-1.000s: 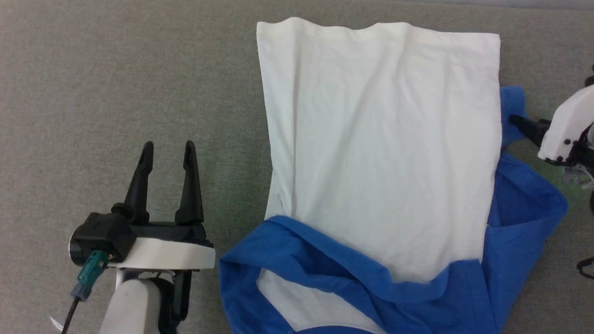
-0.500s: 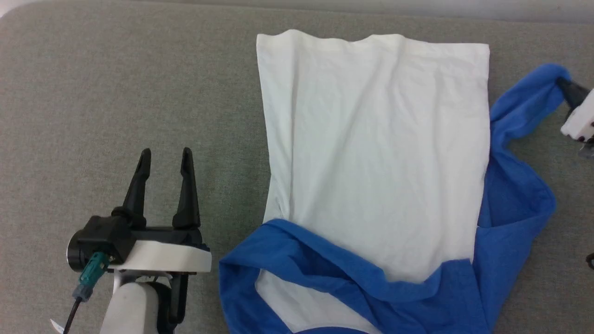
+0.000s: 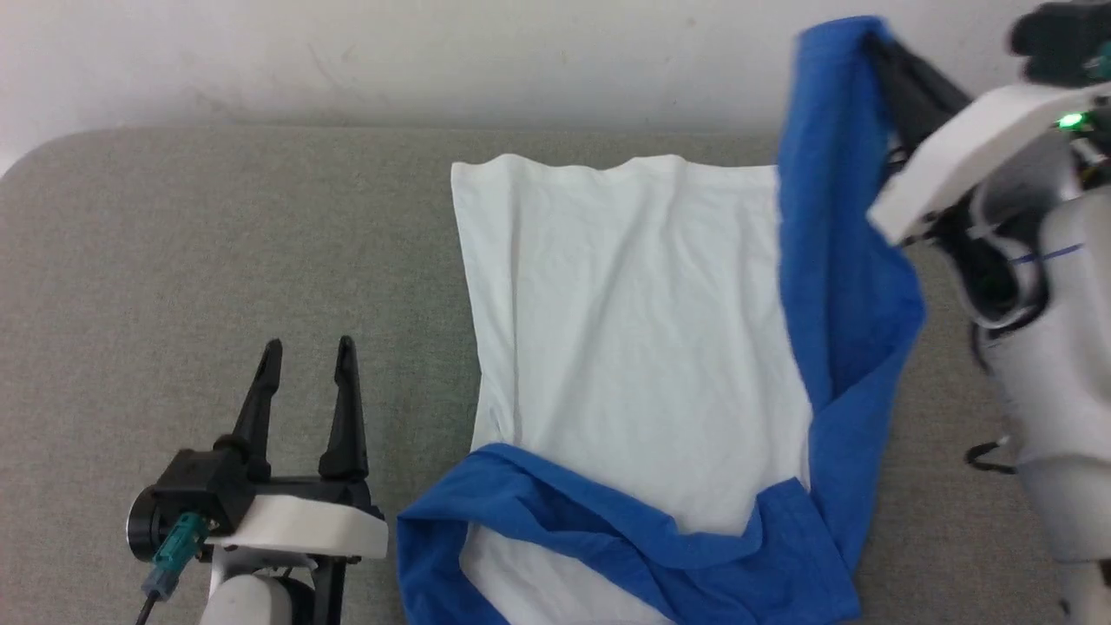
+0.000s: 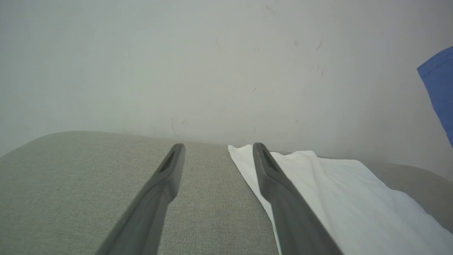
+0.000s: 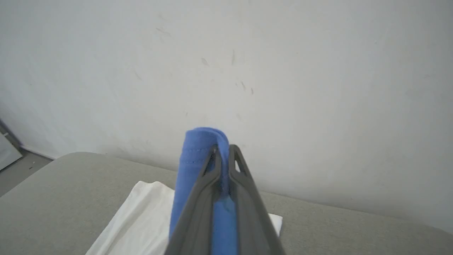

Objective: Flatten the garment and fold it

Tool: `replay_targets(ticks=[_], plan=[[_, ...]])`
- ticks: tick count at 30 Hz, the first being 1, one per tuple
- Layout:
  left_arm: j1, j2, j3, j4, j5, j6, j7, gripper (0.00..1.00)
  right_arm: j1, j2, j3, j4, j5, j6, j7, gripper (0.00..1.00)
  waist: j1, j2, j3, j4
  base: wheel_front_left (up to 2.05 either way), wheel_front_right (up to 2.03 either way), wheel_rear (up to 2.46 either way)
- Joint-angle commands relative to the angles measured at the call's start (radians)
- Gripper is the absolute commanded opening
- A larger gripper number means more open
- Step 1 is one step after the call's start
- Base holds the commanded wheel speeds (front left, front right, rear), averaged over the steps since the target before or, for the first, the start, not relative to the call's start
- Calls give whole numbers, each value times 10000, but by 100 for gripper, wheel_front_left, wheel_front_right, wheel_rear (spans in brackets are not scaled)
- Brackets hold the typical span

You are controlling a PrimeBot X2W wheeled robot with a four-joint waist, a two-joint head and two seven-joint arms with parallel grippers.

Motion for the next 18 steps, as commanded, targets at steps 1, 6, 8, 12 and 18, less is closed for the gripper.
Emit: replay_targets(ticks=[1, 6, 8, 12, 18], plan=[[96, 4, 32, 53, 66, -84, -47, 100, 319, 336, 401, -361, -45, -6, 55, 0, 1, 0, -485, -244, 0, 0, 0], [129, -2, -75, 175, 59, -156, -47, 100, 1200, 1627, 2209, -1530, 268, -6, 519, 0, 1, 0, -681, -125, 0, 0, 0], [139, -4, -111, 190, 58, -176, -47, 100, 1609, 1935, 2966, -1743, 440, -6, 680, 0, 1, 0, -681, -62, 0, 0, 0], [147, -18, -227, 259, 43, -201, -47, 100, 2512, 2240, 4165, -1674, 1121, -6, 804, 0, 1, 0, -628, 142, 0, 0, 0], [45, -34, -382, 408, 47, -229, -47, 100, 3342, 2289, 6247, -1191, 2360, -6, 556, 0, 1, 0, -461, 390, 0, 0, 0]])
